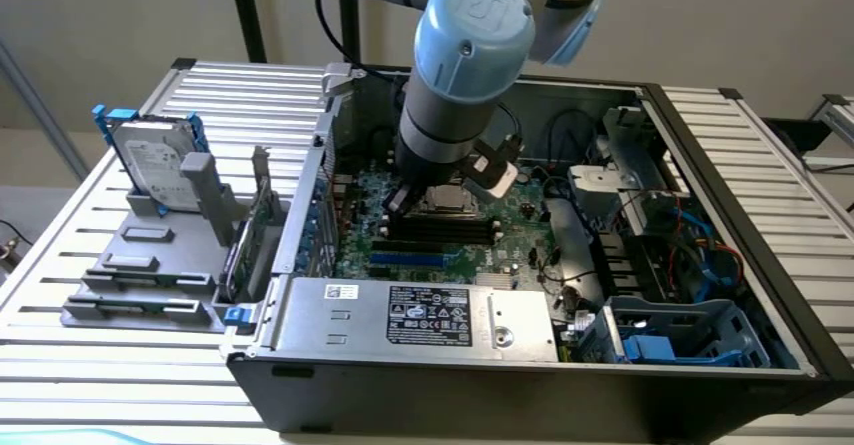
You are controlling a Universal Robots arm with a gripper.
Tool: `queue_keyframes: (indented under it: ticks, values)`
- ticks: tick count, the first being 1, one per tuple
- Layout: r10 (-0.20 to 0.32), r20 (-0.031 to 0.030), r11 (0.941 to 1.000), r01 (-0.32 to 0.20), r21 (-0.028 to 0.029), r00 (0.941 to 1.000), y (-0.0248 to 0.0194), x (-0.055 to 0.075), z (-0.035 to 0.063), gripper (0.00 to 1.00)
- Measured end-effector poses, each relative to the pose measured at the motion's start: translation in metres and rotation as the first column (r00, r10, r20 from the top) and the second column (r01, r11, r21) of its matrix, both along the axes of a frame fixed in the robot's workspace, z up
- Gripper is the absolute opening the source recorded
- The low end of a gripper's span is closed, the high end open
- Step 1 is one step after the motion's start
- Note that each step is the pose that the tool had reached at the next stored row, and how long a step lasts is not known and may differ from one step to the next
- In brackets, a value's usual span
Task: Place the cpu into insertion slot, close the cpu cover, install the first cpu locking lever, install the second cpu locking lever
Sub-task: 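Install the second cpu locking lever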
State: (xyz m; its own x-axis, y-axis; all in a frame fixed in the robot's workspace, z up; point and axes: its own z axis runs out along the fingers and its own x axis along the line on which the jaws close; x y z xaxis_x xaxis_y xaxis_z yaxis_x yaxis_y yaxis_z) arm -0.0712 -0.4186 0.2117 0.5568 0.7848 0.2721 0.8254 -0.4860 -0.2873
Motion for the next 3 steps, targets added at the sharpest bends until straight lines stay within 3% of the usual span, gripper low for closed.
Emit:
queue_keyframes:
  ticks: [3]
  values:
    - [0.000,0.0000,1.0000,0.000,0.0000,1.0000,0.0000,0.0000,0.0003,0.11]
